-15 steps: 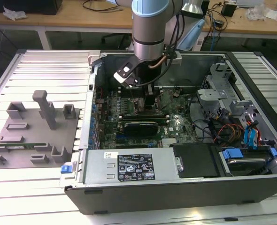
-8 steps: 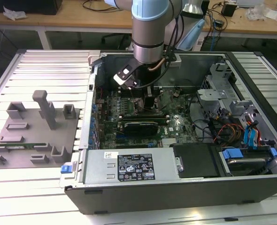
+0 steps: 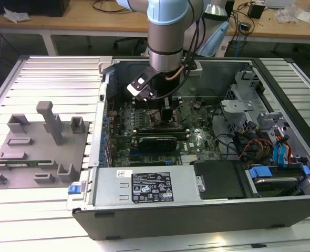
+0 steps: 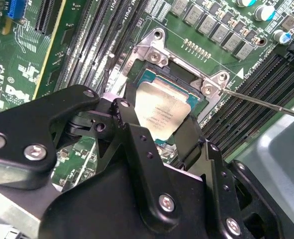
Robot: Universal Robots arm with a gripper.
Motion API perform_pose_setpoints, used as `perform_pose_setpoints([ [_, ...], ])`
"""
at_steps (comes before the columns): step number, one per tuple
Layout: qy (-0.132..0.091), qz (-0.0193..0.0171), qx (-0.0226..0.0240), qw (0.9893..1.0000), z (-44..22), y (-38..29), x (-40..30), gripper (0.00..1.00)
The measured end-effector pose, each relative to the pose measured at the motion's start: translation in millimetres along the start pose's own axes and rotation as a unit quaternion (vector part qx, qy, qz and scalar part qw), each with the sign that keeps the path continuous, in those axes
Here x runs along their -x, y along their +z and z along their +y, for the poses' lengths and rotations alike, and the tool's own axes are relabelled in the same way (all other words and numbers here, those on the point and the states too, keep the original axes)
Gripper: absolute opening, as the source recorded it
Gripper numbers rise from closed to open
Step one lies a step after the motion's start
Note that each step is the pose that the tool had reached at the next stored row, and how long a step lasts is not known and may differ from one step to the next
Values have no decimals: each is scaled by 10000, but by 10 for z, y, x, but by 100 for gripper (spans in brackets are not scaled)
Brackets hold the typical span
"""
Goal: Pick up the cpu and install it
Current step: 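Place the cpu into insertion slot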
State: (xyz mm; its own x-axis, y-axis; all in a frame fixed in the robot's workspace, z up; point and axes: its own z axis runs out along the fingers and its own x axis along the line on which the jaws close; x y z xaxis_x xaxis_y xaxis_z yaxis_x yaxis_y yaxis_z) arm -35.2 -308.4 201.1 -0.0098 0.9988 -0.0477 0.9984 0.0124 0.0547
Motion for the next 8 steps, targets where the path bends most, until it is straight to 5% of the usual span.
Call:
perform_pose_setpoints([
  [8,2,6,-1,10000,-2,31,-2,55],
])
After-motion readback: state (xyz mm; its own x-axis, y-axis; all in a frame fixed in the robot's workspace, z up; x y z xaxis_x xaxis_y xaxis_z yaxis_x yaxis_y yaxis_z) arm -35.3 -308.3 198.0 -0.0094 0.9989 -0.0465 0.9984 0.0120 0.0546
